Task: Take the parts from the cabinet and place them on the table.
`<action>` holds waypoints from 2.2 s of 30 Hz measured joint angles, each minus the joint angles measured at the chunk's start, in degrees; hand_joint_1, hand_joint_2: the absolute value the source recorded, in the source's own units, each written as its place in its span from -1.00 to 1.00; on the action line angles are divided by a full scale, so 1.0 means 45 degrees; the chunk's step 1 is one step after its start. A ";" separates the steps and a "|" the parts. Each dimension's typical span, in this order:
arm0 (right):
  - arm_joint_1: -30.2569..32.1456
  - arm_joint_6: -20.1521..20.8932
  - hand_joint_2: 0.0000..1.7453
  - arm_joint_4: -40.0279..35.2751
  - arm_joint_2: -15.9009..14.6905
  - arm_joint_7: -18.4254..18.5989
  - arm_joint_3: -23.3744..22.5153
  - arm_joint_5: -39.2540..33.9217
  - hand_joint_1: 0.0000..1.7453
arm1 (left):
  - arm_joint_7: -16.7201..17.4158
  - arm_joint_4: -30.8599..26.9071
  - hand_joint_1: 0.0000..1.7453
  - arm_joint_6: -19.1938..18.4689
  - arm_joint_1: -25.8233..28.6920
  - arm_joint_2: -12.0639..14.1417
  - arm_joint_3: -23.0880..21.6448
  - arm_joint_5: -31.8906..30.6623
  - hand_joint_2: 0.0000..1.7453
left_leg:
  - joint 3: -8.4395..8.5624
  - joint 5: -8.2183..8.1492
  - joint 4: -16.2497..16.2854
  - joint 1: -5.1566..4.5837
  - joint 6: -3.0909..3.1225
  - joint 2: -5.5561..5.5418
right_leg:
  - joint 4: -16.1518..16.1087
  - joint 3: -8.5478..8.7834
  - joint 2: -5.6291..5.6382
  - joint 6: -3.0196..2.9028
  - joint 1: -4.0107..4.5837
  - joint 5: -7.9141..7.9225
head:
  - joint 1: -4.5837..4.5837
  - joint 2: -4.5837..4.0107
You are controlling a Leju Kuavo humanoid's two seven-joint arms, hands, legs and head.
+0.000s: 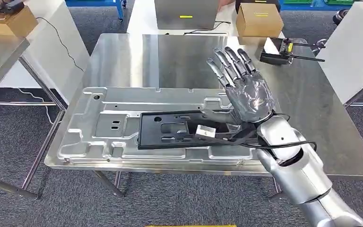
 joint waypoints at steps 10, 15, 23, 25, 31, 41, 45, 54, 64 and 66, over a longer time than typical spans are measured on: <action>0.0170 0.0025 -1.00 -0.0346 0.0272 0.0044 0.0505 0.0243 -1.00 | -0.0087 0.0000 -1.00 -0.0015 -0.0028 0.0000 0.0005 0.0015 -1.00 | 0.0121 0.0127 -0.0260 0.0081 0.0217 0.0055 | 0.0096 -0.0041 -0.0027 0.0145 -0.0088 -0.0117 | -0.0010 0.0000; 0.0326 0.0063 -1.00 -0.0341 0.0277 0.0043 0.0714 0.0204 -1.00 | -0.0078 0.0000 -1.00 -0.0039 -0.0023 0.0005 0.0010 0.0015 -1.00 | 0.0132 0.0123 -0.0273 0.0239 0.0231 0.0085 | 0.3846 -0.2258 -0.0029 0.0256 -0.0207 -0.1325 | 0.0160 0.0000; 0.0572 0.0059 -1.00 -0.0331 0.0291 -0.0059 0.1005 0.0063 -1.00 | -0.0087 -0.0005 -1.00 -0.0078 -0.0015 0.0097 0.0015 0.0015 -1.00 | 0.0176 0.0041 -0.0281 0.0352 -0.0486 0.0023 | 0.0387 -0.1121 -0.0051 0.0399 -0.0398 0.0649 | 0.0107 0.0000; 0.0535 0.0059 -1.00 -0.0336 0.0340 -0.0068 0.1030 0.0053 -1.00 | -0.0092 -0.0005 -1.00 -0.0078 -0.0052 0.0097 0.0015 0.0015 -1.00 | 0.0208 -0.0100 -0.0197 0.0409 -0.0557 0.0057 | 0.0332 -0.1066 -0.0061 0.0197 -0.0472 0.0677 | 0.0053 0.0000; 0.0677 0.0054 -1.00 -0.0331 0.0423 -0.0122 0.1258 0.0054 -1.00 | -0.0068 -0.0005 -1.00 -0.0078 -0.0037 0.0097 0.0019 0.0015 -1.00 | -0.1549 -0.1511 0.3621 0.0202 -0.0451 0.0074 | 0.0346 -0.1016 -0.0106 -0.0055 -0.0290 0.0654 | -0.0471 0.0000; 0.0664 0.0020 -1.00 -0.0336 0.0481 -0.0122 0.1559 -0.0077 -1.00 | -0.0063 -0.0005 -1.00 -0.0073 -0.0035 0.0107 0.0024 0.0015 -1.00 | -0.0169 0.0137 0.0066 0.0171 0.0023 0.0020 | 0.0621 -0.1158 -0.0076 0.0349 -0.0232 0.0372 | -0.0336 0.0000; 0.0722 0.0015 -1.00 -0.0331 0.0476 -0.0122 0.1578 -0.0136 -1.00 | -0.0068 -0.0005 -1.00 -0.0073 -0.0039 0.0112 0.0024 0.0015 -1.00 | -0.0316 0.0222 0.0075 0.0104 0.0178 0.0058 | 0.4033 -0.2612 -0.0074 0.0360 -0.0191 -0.1258 | 0.0010 0.0000; 0.0728 -0.0034 -1.00 -0.0336 0.0442 -0.0122 0.1574 -0.0301 -1.00 | -0.0068 -0.0005 -1.00 -0.0073 -0.0021 0.0107 0.0024 0.0015 -1.00 | -0.0379 0.0434 -0.0016 0.0036 -0.0092 0.0049 | 0.0253 -0.0603 -0.0045 -0.0092 0.0137 0.0407 | 0.0150 0.0000; 0.0779 -0.0029 -1.00 -0.0336 0.0461 -0.0161 0.1583 -0.0403 -1.00 | -0.0063 0.0000 -1.00 -0.0078 -0.0023 0.0112 0.0024 0.0015 -1.00 | -0.0298 -0.0333 0.1311 0.0216 -0.0376 0.0056 | 0.0155 -0.0788 -0.0156 -0.0256 -0.0175 0.0739 | -0.0360 0.0000; 0.0766 -0.0029 -1.00 -0.0336 0.0456 -0.0161 0.1574 -0.0408 -1.00 | -0.0063 0.0000 -1.00 -0.0078 -0.0044 0.0107 0.0024 0.0015 -1.00 | 0.0296 -0.0196 0.0020 0.0220 -0.0503 0.0029 | 0.0317 -0.0897 -0.0137 -0.0066 -0.0096 0.0715 | -0.0506 0.0000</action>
